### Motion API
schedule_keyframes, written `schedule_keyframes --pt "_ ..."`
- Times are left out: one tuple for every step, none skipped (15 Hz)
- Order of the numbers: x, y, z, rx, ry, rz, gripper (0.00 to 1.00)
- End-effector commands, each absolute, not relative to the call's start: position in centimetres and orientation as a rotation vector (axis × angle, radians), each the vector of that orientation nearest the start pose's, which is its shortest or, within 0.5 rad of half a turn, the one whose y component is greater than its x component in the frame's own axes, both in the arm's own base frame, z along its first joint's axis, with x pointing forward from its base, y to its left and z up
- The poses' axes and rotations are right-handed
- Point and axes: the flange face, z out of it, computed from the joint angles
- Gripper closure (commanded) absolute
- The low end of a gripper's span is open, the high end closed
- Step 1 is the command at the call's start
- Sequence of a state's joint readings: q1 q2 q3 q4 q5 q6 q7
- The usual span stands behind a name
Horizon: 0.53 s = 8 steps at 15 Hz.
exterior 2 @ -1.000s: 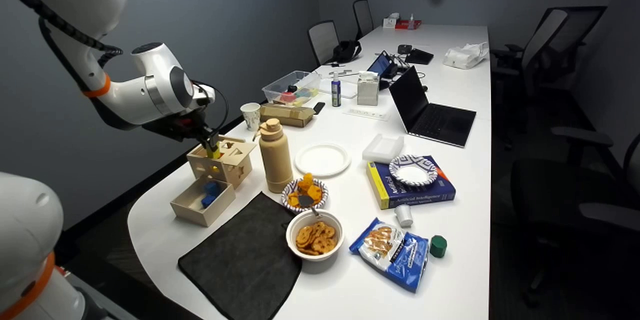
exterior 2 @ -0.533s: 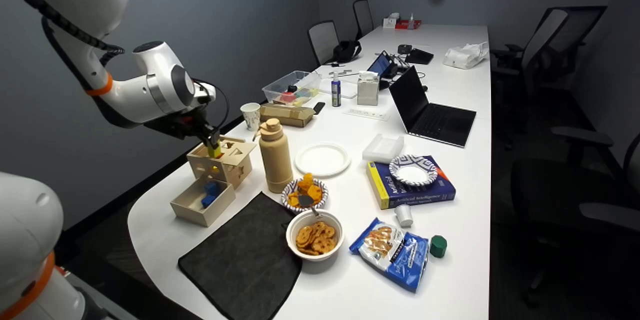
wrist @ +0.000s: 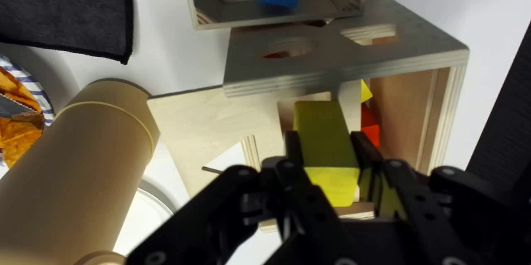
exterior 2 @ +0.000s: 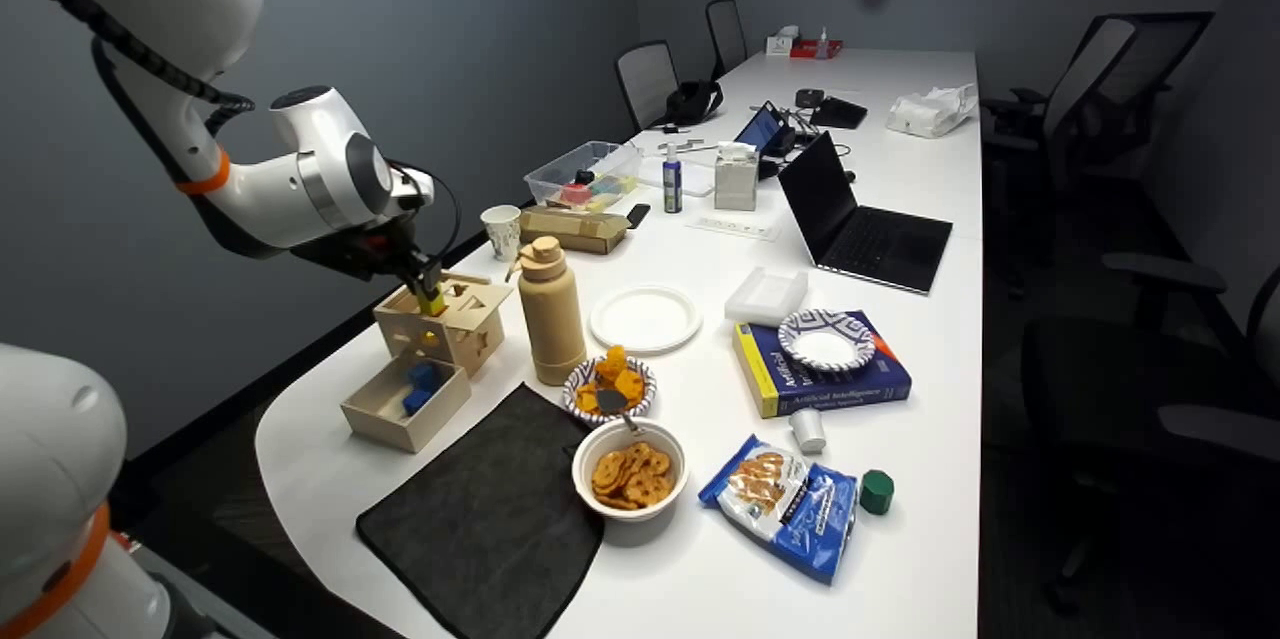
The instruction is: Pick up the yellow and blue objects and put them in the box
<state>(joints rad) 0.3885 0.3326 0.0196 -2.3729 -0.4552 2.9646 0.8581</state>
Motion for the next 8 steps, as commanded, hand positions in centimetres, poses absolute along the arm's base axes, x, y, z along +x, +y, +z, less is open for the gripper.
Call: schedule_keyframes --pt "47.37 23.51 20.77 -3.064 0.032 -0.443 0.89" --pt "47.46 23.41 20.72 -3.065 0.034 -0.445 0.89" --pt "47.52 23.34 20.71 -3.066 0.037 -0.444 0.89" --pt "47.57 23.24 20.71 -3.068 0.041 -0.445 0.89" --pt "47.63 23.01 20.70 -3.071 0.048 -0.446 0.89" --pt "47.65 22.86 20.65 -3.072 0.052 -0.445 0.89" --pt "47.70 22.71 20.59 -3.073 0.057 -0.445 0.89" --pt "47.78 22.63 20.46 -3.075 0.059 -0.443 0.89"
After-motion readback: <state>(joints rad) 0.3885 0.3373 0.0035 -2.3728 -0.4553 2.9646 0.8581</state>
